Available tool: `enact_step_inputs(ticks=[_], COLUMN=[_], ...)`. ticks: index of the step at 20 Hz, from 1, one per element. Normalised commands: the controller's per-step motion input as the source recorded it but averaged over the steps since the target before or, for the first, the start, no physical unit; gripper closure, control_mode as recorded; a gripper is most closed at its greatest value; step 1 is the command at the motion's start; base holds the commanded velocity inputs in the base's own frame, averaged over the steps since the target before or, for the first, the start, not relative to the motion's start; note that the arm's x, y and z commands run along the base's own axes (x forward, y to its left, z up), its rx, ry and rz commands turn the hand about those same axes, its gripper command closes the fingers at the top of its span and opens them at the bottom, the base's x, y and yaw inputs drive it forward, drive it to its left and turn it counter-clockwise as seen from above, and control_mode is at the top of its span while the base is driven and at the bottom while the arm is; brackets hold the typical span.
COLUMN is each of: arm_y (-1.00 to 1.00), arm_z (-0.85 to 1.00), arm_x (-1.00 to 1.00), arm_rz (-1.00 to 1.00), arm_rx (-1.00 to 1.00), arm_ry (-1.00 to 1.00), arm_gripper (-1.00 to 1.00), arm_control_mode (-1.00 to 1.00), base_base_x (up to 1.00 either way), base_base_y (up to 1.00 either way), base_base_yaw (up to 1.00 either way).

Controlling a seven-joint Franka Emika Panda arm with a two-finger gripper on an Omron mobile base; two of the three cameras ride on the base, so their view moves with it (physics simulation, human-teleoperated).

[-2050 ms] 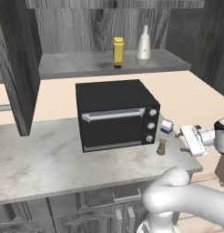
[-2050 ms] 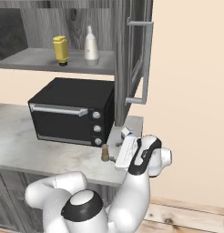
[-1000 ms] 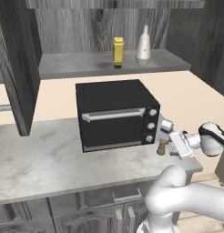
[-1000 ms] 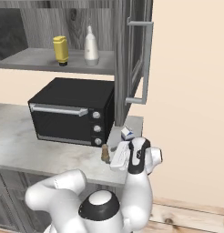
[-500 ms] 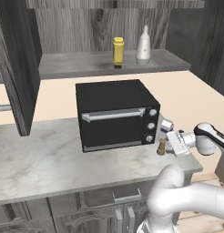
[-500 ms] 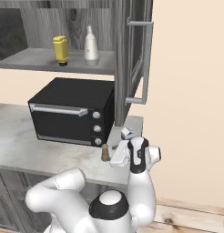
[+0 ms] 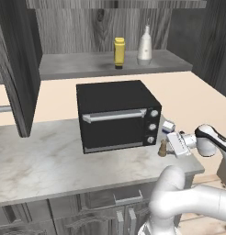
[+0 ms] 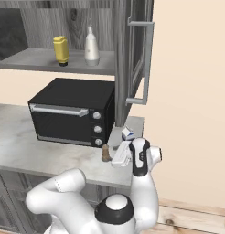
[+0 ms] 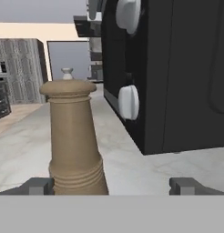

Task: There are various items on the counter. Only move the condiments/shakers into the cabinet.

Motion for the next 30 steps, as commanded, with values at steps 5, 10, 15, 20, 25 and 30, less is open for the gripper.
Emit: enact_step_inputs(ticks=[5, 10, 15, 20, 25, 30], arm_y=[0.2, 0.25, 0.05, -0.02, 0.0, 0.11], arm_z=[-0.04, -0.01, 0.0, 0.0, 0.0, 0.0], arm_x=[0.0, 0.0, 0.0, -0.07, 0.01, 0.0], arm_rz=[0.0, 0.0, 0.0, -0.09, -0.05, -0.03], arm_rx=[0.0, 0.0, 0.01, 0.0, 0.0, 0.0], arm_ry=[0.01, 0.01, 0.02, -0.01, 0.0, 0.09], arm_gripper=[-1.0, -1.0, -1.0, -1.0, -1.0, -1.0], arm_control_mode=[-1.0, -1.0, -1.0, -1.0, -1.0, -1.0], base_base_x=[0.0, 0.0, 0.0, 0.0, 0.0, 0.0], base_base_y=[0.0, 0.0, 0.0, 0.0, 0.0, 0.0], base_base_yaw=[0.0, 0.0, 0.0, 0.0, 0.0, 0.0])
